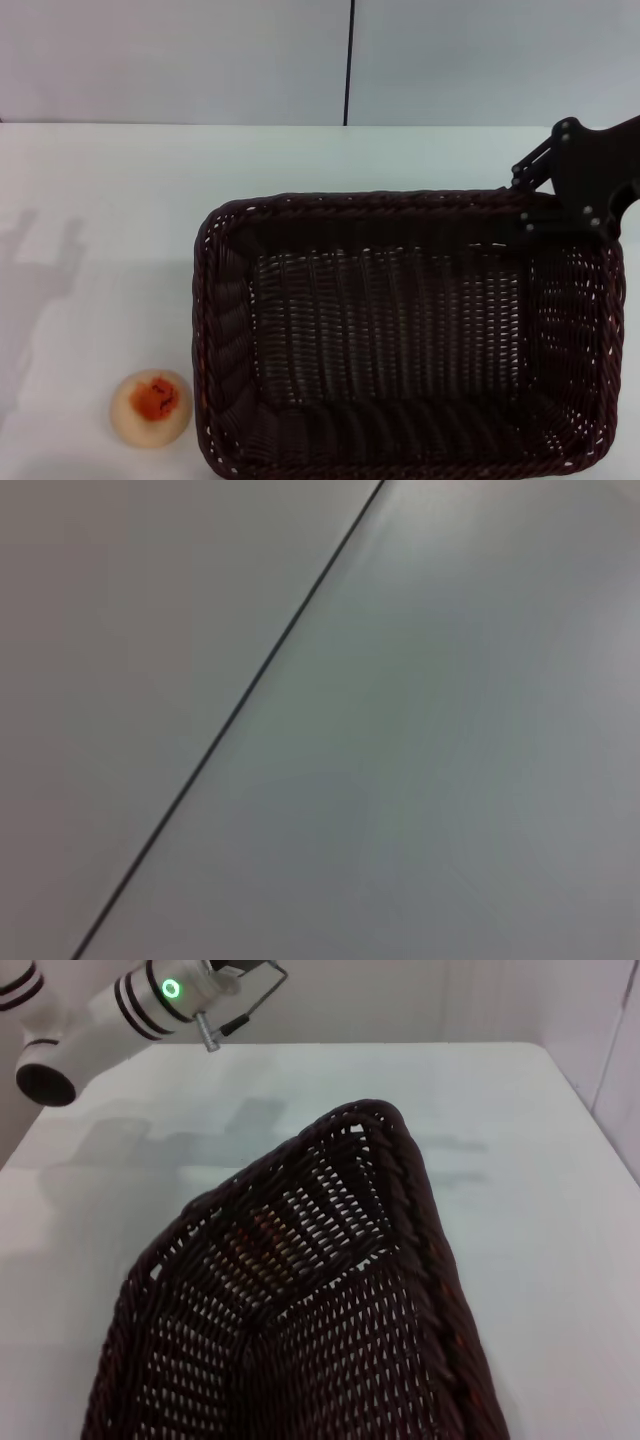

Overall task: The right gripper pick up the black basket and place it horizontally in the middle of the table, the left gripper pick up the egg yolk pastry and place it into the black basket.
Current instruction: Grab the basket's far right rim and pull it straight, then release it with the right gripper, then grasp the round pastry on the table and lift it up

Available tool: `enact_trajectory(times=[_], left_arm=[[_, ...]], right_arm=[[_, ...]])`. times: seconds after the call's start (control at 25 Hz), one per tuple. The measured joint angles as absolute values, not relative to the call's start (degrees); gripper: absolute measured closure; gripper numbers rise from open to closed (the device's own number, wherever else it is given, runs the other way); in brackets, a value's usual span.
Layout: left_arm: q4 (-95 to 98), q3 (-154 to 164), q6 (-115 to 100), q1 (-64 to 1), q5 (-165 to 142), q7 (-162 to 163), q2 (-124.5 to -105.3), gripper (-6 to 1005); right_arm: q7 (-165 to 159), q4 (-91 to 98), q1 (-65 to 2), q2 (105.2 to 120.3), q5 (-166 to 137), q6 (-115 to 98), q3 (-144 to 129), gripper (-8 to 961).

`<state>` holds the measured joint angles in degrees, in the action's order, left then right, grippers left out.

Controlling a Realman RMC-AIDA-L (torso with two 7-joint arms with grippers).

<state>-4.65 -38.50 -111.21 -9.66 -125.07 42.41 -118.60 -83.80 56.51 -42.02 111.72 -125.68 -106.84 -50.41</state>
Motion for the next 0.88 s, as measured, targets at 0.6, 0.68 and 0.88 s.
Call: enact_trajectory(times=[0.6,0.68,0.88], left_arm=[[-6.07,-32.46,-111.01,-8.45,-125.07,42.27,-118.75,337],[-6.06,-31.9,-110.49,-8.5,-125.07,42.36,-118.72,338],[-4.76,-29.42,-109.51,-8.91,-125.08,42.8,-118.35,341]], right_arm=[[-77.57,57.57,-42.47,112.21,-123.86,-101.38,-46.17,586],[-77.34,57.63,-42.84,112.12,-122.64,-100.95,-45.15,586],[-76.51,57.26,-40.89,112.49,-112.06,-97.92,-40.17,587]])
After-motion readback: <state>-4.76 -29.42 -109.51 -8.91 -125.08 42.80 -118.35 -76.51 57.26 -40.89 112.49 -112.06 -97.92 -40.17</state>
